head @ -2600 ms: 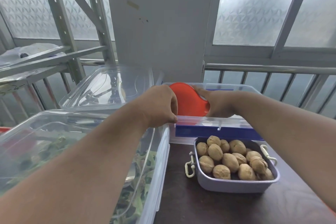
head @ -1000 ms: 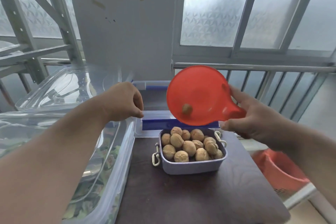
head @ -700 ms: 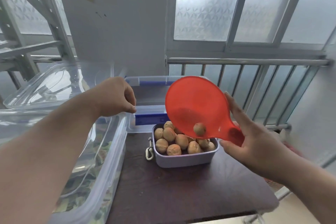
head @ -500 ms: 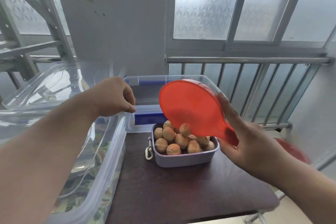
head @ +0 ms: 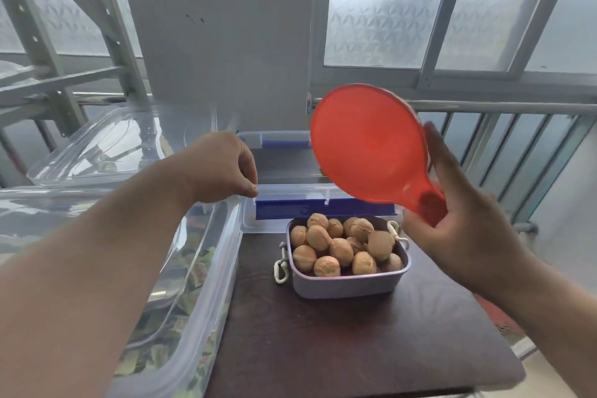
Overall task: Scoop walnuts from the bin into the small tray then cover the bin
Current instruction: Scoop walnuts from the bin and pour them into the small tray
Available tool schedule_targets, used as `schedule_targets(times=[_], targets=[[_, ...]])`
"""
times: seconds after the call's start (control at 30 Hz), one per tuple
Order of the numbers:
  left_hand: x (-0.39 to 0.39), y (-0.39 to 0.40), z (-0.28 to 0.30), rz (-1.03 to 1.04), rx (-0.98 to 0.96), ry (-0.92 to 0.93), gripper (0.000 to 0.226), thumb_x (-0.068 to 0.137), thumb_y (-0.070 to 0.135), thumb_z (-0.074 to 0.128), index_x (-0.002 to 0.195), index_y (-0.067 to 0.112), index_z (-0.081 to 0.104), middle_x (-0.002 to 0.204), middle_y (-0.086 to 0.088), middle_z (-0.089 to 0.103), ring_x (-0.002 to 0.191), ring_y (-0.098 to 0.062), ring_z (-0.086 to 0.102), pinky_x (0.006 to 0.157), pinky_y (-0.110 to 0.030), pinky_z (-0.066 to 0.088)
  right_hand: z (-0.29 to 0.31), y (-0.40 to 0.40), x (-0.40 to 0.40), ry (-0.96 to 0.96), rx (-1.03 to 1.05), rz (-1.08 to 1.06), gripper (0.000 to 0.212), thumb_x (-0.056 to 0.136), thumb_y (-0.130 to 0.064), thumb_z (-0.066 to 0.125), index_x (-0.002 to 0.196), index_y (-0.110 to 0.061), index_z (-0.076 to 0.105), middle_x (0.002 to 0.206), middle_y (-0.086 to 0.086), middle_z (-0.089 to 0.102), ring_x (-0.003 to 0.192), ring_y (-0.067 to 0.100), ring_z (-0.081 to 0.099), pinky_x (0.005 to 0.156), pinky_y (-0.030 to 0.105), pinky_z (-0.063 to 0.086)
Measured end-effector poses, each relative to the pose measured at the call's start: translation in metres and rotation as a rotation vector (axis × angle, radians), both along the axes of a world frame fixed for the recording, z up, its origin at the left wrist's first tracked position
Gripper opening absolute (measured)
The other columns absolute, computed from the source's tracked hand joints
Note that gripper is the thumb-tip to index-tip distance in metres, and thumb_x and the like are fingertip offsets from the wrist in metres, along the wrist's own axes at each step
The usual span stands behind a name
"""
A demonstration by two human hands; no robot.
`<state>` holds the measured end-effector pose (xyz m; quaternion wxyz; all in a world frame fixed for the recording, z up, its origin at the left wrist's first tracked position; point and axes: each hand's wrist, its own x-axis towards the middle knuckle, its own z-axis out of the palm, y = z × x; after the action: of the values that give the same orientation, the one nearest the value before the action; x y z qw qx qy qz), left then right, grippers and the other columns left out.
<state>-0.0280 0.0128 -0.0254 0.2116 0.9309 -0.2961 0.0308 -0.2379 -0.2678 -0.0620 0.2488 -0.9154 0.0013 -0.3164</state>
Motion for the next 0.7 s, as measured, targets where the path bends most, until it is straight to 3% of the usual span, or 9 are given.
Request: schedule_targets(times=[0.1,0.17,0.3,0.37,0.43,0.47,0.57,0.63,0.7], targets=[[-0.001,-0.001,0.001,0.016,0.0,-0.003,0.005,0.077,0.021,0.092,0.079,0.02,0.088,0.071,0.007,0.079,0.072,-0.009,0.074,0.061,-0.02,0.05,0.018,0.004,0.032,0.124,0.02,-0.002,0.12,0.09,-0.012,0.076,0.159,-0.064,-0.007,0.09,0.004,0.07,0.076,0.016,0.068,0.072,0.025,0.054],[-0.002,0.0,0.002,0.03,-0.008,0.012,0.005,0.076,0.02,0.092,0.079,0.02,0.088,0.075,0.006,0.081,0.077,-0.011,0.076,0.067,-0.022,0.055,0.029,0.007,0.062,0.239,-0.011,0.01,0.117,0.09,-0.013,0.074,0.162,-0.057,-0.007,0.096,0.0,0.065,0.076,0.012,0.064,0.07,0.024,0.049],[-0.004,-0.001,0.002,0.023,-0.01,-0.001,0.003,0.077,0.018,0.089,0.078,0.02,0.088,0.075,0.007,0.081,0.078,-0.01,0.076,0.066,-0.019,0.052,0.048,0.022,0.131,0.539,-0.294,0.033,0.106,0.08,-0.022,0.079,0.167,-0.032,0.019,0.113,-0.002,0.064,0.089,0.02,0.063,0.083,0.037,0.054],[-0.005,-0.001,0.002,0.019,-0.006,-0.008,0.003,0.077,0.018,0.09,0.079,0.02,0.088,0.073,0.009,0.08,0.074,-0.006,0.074,0.062,-0.016,0.048,0.059,0.034,0.161,0.715,-0.359,0.117,0.1,0.076,-0.021,0.081,0.162,-0.034,0.033,0.115,-0.002,0.068,0.089,0.023,0.068,0.08,0.042,0.06],[-0.005,0.0,0.003,0.02,-0.009,0.0,0.004,0.078,0.019,0.091,0.081,0.019,0.088,0.075,0.009,0.081,0.074,-0.005,0.074,0.061,-0.015,0.048,0.07,0.045,0.188,0.819,-0.397,0.16,0.099,0.072,-0.017,0.078,0.159,-0.041,0.038,0.108,0.008,0.074,0.088,0.034,0.074,0.079,0.052,0.065],[-0.005,0.0,0.003,0.021,-0.011,0.005,0.005,0.078,0.02,0.091,0.082,0.019,0.089,0.077,0.009,0.081,0.075,-0.005,0.075,0.062,-0.015,0.05,0.077,0.05,0.199,0.839,-0.44,0.146,0.099,0.07,-0.018,0.076,0.159,-0.042,0.039,0.107,0.012,0.075,0.087,0.035,0.075,0.078,0.05,0.066],[-0.004,0.002,0.002,0.028,-0.018,-0.003,0.006,0.077,0.022,0.092,0.081,0.02,0.088,0.074,0.009,0.08,0.074,-0.005,0.074,0.064,-0.018,0.053,0.089,0.064,0.222,0.916,-0.607,0.064,0.09,0.067,-0.018,0.073,0.154,-0.023,0.05,0.083,0.011,0.07,0.061,0.024,0.058,0.051,0.028,0.05],[-0.004,0.002,0.003,0.027,-0.01,-0.008,0.006,0.076,0.022,0.092,0.081,0.02,0.088,0.074,0.008,0.081,0.074,-0.007,0.075,0.069,-0.024,0.059,0.089,0.071,0.231,0.992,-0.535,0.111,0.079,0.076,-0.012,0.072,0.152,-0.015,0.052,0.065,0.007,0.053,0.049,0.019,0.041,0.044,0.026,0.035],[-0.003,0.002,0.004,0.025,-0.002,-0.008,0.007,0.075,0.023,0.093,0.08,0.021,0.088,0.073,0.007,0.081,0.074,-0.009,0.075,0.073,-0.028,0.062,0.088,0.071,0.24,1.094,-0.324,0.2,0.084,0.083,-0.001,0.069,0.159,-0.024,0.043,0.064,0.004,0.046,0.047,0.015,0.032,0.045,0.027,0.027]])
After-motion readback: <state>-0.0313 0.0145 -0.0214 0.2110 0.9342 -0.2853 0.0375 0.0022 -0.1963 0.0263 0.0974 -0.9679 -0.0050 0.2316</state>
